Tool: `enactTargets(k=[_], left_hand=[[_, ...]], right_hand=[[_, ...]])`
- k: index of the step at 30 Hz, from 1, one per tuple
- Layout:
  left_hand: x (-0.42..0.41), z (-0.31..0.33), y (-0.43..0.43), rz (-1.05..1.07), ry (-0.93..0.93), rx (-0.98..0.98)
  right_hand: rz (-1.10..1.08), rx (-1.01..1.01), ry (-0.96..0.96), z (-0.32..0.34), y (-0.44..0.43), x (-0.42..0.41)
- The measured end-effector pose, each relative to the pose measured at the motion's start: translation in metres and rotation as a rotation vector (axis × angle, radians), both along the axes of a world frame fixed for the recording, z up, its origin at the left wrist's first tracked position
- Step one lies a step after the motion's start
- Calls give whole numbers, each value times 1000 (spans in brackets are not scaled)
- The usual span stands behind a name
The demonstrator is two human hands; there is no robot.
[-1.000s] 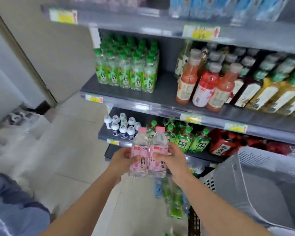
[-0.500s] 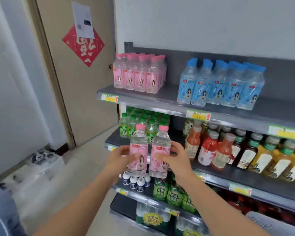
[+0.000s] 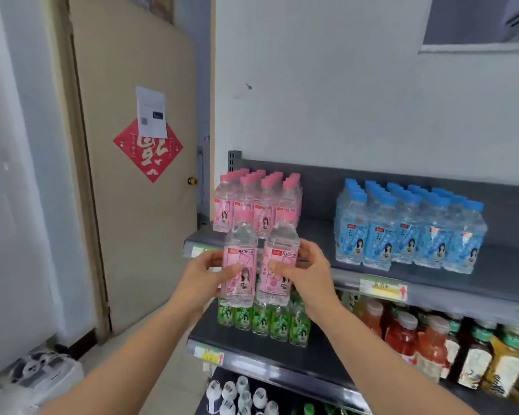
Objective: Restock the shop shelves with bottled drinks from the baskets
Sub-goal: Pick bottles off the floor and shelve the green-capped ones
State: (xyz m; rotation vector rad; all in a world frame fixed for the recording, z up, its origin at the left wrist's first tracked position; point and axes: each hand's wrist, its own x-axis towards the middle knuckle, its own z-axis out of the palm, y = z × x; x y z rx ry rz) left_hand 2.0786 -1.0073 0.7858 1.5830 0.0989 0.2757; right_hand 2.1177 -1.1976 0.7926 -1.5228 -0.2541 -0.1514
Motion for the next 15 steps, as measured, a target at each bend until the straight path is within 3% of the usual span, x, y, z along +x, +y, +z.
enactTargets(k=[15], left_hand=[[59,38,77,163,-118,-84]], right_hand=[[30,-40,-130,49,96,111]])
